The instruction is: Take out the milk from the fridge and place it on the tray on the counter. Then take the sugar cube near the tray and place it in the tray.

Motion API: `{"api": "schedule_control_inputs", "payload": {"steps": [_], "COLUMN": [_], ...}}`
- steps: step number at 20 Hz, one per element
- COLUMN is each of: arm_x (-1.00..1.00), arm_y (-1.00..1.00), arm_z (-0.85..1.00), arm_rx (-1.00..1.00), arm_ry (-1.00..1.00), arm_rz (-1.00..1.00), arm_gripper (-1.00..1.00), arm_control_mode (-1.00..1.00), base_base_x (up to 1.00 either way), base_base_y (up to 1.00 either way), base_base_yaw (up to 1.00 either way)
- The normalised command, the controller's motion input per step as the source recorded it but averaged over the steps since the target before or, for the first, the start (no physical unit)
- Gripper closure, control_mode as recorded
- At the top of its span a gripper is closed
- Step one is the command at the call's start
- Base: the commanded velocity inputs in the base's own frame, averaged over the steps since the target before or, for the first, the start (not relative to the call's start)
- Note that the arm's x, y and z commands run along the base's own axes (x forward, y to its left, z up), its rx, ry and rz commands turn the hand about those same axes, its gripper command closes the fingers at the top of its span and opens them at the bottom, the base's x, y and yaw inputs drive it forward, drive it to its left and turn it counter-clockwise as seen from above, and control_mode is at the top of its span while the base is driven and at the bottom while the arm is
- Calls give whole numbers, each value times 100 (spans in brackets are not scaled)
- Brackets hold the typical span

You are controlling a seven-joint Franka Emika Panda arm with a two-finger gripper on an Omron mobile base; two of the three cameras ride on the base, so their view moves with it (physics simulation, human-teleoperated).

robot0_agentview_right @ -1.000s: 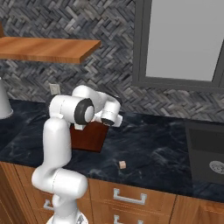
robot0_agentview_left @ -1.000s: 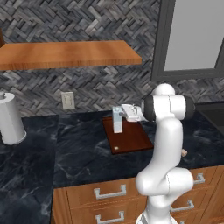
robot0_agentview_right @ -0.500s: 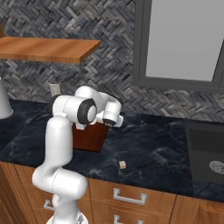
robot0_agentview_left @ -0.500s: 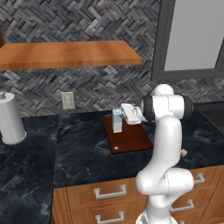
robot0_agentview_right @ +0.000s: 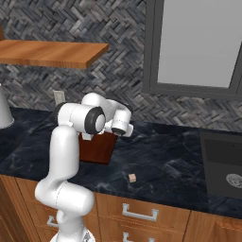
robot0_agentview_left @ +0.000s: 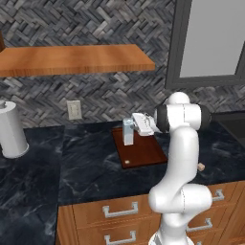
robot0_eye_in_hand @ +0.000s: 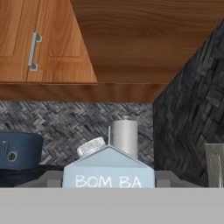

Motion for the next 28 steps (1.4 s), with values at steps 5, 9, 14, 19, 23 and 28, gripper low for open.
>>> {"api": "schedule_control_inputs", "payload": {"steps": [5,9,14,19,23,28], "arm_x": [-2,0,0,0,1,4], "arm_y": [8,0,-2,0,0,-1], "arm_z": [-18,-2,0,2,16,33], "arm_rx": [-1,0,0,0,0,0], "arm_ry": [-14,-9,-3,-5,-17,-18], "arm_rz": [0,0,0,0,0,0], "arm_gripper": [-100,-100,-100,-100,-100,-100], "arm_control_mode": [-100,-100,-100,-100,-100,-100], "base_base_x": [0,0,0,0,0,0], "base_base_y": [0,0,0,0,0,0], "base_base_yaw": [0,0,0,0,0,0]}}
